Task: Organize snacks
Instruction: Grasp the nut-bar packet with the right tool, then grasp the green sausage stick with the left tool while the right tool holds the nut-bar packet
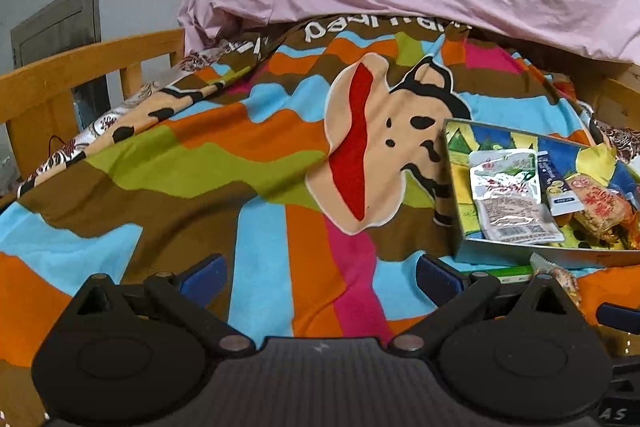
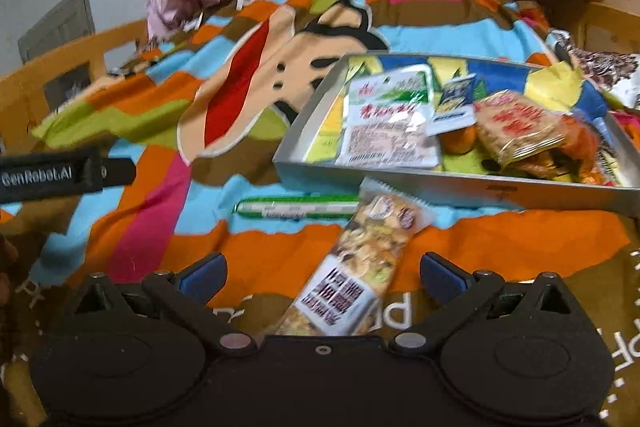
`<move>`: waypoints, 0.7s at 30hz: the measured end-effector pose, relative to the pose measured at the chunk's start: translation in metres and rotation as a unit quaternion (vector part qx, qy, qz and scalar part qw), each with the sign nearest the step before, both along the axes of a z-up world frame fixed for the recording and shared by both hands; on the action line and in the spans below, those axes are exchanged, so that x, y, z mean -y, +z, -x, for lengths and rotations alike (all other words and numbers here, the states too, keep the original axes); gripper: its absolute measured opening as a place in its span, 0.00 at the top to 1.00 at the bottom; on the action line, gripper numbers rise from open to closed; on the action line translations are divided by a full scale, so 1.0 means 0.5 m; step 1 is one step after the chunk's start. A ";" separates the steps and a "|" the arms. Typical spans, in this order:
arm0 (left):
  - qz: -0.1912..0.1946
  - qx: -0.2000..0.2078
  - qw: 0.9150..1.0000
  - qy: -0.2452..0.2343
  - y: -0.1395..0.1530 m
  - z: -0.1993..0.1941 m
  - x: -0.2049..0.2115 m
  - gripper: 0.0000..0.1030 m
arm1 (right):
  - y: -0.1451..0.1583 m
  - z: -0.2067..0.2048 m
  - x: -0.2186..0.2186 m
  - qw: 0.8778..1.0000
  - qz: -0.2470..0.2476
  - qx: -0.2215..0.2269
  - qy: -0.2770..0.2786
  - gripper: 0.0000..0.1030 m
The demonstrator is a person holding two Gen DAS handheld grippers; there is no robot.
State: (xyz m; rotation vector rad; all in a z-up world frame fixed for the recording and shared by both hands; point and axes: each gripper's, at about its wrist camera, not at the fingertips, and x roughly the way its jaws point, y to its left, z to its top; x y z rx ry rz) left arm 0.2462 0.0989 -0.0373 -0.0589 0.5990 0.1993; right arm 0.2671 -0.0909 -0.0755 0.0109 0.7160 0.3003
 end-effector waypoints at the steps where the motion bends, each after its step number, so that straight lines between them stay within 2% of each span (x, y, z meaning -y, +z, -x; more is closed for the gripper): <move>1: 0.001 -0.002 1.000 0.001 -0.002 0.000 -0.001 0.00 | -0.007 0.000 -0.003 1.000 0.006 -0.005 0.001 0.01; 5: 0.007 -0.002 1.000 0.000 -0.003 0.001 -0.003 0.00 | -0.023 0.005 -0.003 0.999 0.038 -0.008 -0.002 0.01; 13: 0.026 -0.005 0.999 -0.019 -0.005 0.010 0.021 0.00 | -0.014 0.023 0.045 0.999 0.040 -0.001 -0.006 0.04; 18: 0.021 0.001 0.999 -0.049 0.003 0.015 0.051 0.00 | 0.005 0.045 0.082 0.998 0.044 0.021 -0.026 0.07; 21: 0.023 0.005 0.996 -0.088 0.004 0.002 0.071 0.00 | 0.011 0.055 0.107 0.999 0.017 0.024 -0.033 0.10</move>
